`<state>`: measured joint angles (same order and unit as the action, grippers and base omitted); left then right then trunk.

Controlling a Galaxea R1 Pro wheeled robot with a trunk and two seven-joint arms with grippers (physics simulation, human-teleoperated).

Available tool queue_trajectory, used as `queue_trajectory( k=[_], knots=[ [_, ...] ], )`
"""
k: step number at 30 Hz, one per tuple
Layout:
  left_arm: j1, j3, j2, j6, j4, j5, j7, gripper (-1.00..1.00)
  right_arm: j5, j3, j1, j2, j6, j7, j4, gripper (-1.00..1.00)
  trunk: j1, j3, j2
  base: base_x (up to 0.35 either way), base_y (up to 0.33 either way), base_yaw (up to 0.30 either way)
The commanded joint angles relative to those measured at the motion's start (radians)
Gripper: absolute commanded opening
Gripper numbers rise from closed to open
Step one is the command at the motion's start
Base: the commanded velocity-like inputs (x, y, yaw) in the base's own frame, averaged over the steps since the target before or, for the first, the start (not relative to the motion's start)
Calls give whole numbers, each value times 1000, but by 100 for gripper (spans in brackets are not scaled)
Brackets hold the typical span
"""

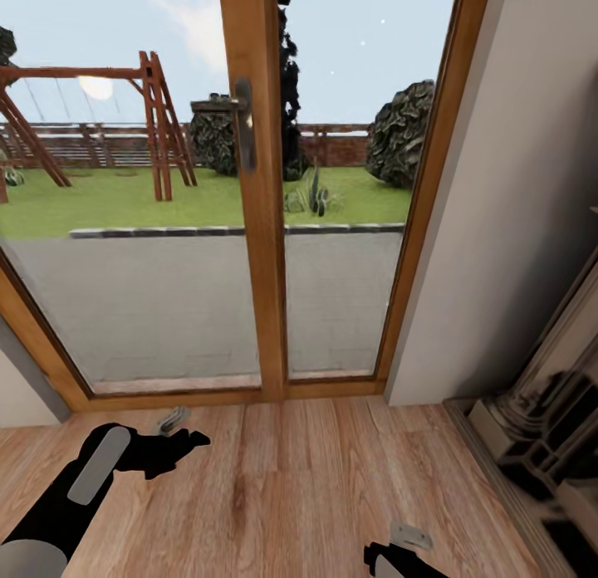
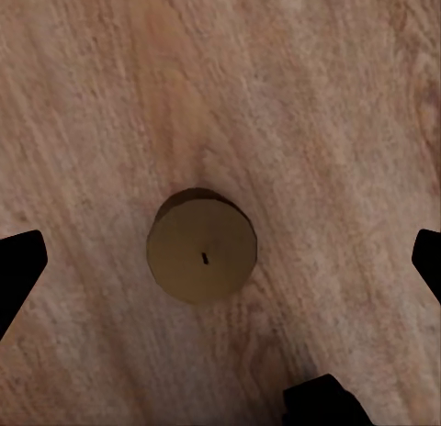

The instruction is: Place each of the two pumpkins and all three candles from the living room inside a cabinet in the living room (use any cabinet), then make sure every cabinet is closed, and position the cauldron so it is next to a table in the living room.

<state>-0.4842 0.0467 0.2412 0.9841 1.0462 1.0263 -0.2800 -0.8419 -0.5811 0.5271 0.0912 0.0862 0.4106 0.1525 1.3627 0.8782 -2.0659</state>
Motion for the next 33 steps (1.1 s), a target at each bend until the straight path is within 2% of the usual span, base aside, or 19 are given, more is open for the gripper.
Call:
queue_trajectory(
  k=[1, 4, 9, 12, 33],
  knots=[
    [-1, 2, 0, 1, 2, 11, -10, 100, -3, -8, 1, -2, 9, 7, 2, 100, 4, 4, -8, 0, 0, 0],
    [0, 2, -4, 1, 5, 11, -10, 100, -4, -7, 0, -5, 20, 14, 1, 100, 15, 14, -29, 0, 0, 0],
    [0, 2, -10, 1, 6, 10, -10, 100, -3, -7, 1, -5, 22, 72, 2, 100, 34, 29, -64, 0, 0, 0],
    [0, 2, -12, 1, 6, 10, -10, 100, -3, -6, 1, -3, 21, 84, 2, 100, 46, 39, -85, 0, 0, 0],
    [1, 3, -13, 4, 10, 10, -9, 100, 1, -8, 1, -6, -18, 71, 15, 100, 126, 104, -232, 0, 0, 0]
  ],
)
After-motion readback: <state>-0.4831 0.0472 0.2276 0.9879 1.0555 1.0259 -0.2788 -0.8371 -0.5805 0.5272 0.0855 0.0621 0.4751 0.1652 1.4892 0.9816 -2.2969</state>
